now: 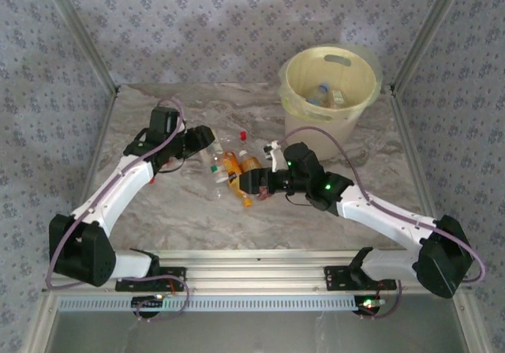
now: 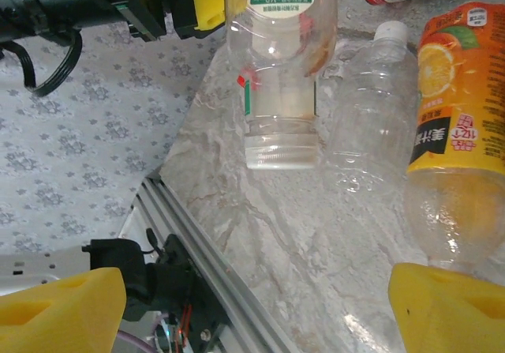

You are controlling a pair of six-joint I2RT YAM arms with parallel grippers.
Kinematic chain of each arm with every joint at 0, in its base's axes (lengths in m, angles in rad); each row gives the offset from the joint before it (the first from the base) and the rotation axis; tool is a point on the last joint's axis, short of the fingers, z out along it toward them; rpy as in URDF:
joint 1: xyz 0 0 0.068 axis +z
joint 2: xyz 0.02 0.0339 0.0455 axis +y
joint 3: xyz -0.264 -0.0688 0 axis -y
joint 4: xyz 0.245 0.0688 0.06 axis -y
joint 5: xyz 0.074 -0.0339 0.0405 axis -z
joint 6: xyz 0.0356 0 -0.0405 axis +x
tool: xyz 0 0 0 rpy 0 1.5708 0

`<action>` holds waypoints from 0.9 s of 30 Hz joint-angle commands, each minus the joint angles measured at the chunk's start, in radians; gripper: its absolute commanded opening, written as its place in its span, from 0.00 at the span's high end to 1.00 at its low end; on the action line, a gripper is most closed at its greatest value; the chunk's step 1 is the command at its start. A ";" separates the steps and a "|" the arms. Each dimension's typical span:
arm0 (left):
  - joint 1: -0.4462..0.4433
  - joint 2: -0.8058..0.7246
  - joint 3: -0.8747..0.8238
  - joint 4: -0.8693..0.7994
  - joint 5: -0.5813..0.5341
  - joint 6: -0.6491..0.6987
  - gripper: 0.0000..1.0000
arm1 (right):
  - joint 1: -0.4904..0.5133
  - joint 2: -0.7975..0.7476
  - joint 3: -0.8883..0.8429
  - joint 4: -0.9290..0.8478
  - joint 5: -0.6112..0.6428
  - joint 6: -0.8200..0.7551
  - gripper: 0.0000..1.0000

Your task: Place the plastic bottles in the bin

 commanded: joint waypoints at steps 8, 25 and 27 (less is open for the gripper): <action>-0.053 -0.065 -0.033 0.167 0.119 -0.146 0.46 | -0.024 0.049 0.043 0.062 -0.050 0.086 0.16; -0.131 -0.022 0.003 0.110 0.103 -0.187 0.44 | -0.023 0.137 0.093 0.090 -0.063 0.092 0.43; -0.132 -0.016 0.003 0.113 0.115 -0.195 0.43 | -0.024 0.137 0.094 0.089 -0.063 0.093 0.48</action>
